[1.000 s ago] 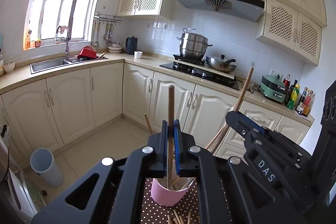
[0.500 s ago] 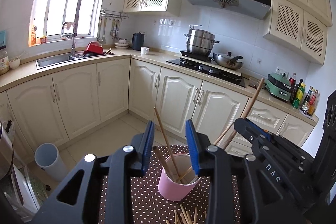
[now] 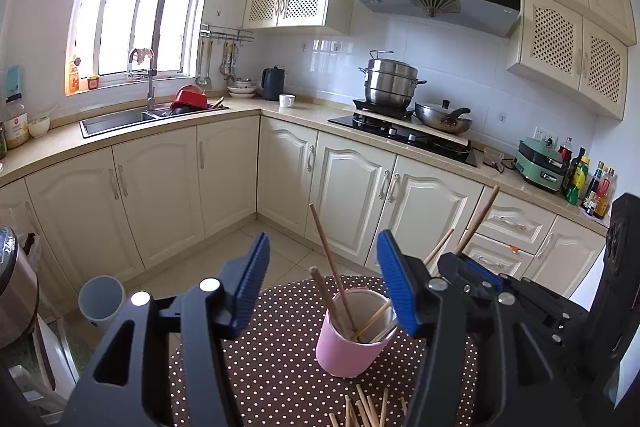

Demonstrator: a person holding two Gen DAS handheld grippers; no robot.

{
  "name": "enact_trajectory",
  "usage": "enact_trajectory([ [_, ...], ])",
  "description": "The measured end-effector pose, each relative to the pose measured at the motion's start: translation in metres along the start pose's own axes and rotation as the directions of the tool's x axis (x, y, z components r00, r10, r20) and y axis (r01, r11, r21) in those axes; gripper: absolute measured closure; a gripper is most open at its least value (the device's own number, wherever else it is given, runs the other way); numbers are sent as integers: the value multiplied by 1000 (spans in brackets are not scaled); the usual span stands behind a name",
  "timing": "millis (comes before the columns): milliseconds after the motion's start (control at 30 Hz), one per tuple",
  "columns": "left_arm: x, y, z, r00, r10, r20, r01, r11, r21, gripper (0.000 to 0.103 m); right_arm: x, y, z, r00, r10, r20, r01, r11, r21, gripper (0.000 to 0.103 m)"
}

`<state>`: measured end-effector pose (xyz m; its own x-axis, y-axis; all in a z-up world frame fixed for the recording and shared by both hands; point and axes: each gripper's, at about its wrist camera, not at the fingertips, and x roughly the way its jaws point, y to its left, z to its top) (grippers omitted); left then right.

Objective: Organize utensils
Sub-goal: 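Open the left tool over the cup while the right tool releases its chopstick into it, then move both open tools back toward the remaining chopsticks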

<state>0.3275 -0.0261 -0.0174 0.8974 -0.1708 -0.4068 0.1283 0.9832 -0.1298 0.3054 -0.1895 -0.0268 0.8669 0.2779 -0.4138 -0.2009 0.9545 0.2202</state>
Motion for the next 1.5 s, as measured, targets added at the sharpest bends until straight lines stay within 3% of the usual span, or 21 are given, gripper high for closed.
enact_trajectory([
  [333, -15, 5, -3, 1000, 10, -7, -10, 1000, 3, 43, -12, 2, -3, 1000, 2, -14, -2, 1000, 15, 95],
  [433, -20, 5, -3, 1000, 14, -10, -14, 1000, 5, 43, -17, 3, -3, 1000, 2, -12, -1, 1000, 20, 79],
  [500, -24, 6, -3, 1000, 17, -8, -17, 1000, 5, 43, -22, 3, -3, 1000, -1, 0, 1, 1000, 24, 59],
  [1100, -60, 11, -26, 999, 28, -24, -28, 1000, 7, 41, -66, 4, -18, 1000, -7, 7, 7, 1000, 23, 59],
  [1500, -43, 1, -91, 985, 24, -174, -19, 999, 29, 41, -67, -14, -76, 995, -15, -102, 19, 999, 42, 58],
])
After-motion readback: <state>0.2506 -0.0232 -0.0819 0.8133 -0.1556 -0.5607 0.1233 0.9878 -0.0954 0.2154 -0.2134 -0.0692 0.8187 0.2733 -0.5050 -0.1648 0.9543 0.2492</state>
